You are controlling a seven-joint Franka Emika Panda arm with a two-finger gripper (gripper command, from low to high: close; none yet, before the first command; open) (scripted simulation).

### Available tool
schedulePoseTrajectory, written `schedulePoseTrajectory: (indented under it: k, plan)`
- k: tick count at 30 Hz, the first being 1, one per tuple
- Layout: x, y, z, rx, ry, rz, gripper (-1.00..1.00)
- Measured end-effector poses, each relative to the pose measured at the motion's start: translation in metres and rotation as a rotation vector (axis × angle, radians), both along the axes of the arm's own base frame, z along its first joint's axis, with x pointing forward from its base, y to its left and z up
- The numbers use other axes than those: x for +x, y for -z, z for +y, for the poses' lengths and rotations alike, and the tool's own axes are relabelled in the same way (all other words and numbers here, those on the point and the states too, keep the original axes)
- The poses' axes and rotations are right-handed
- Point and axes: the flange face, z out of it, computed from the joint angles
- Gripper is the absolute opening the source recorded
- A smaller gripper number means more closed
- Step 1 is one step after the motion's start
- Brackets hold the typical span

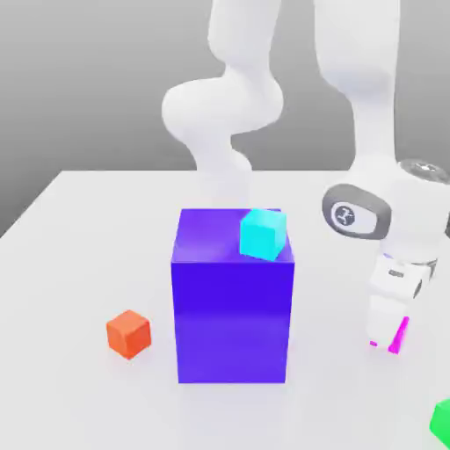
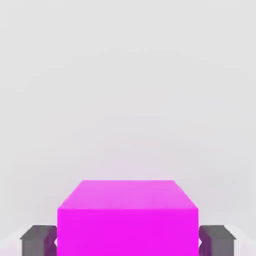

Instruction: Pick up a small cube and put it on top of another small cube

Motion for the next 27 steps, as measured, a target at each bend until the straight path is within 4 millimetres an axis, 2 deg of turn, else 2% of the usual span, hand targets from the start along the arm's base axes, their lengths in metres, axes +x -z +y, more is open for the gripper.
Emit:
schedulePoseTrajectory:
  k: [3,9,10,17,24,25,27]
  plan:
    - [0.000,-0.001,0.000,0.000,0.000,0.000,-1.00]
    - [0.001,-0.056,0.000,-0.001,-0.001,-0.001,-1.00]
    - [0.007,-0.061,0.003,-0.001,-0.011,0.000,-1.00]
    - [0.086,-0.086,0.025,0.001,-0.124,0.001,-1.00]
    - [0.170,-0.111,0.033,0.001,-0.244,0.001,-1.00]
    - [0.179,-0.109,0.033,0.001,-0.257,0.002,-1.00]
    - [0.187,-0.087,0.033,0.000,-0.266,0.002,-1.00]
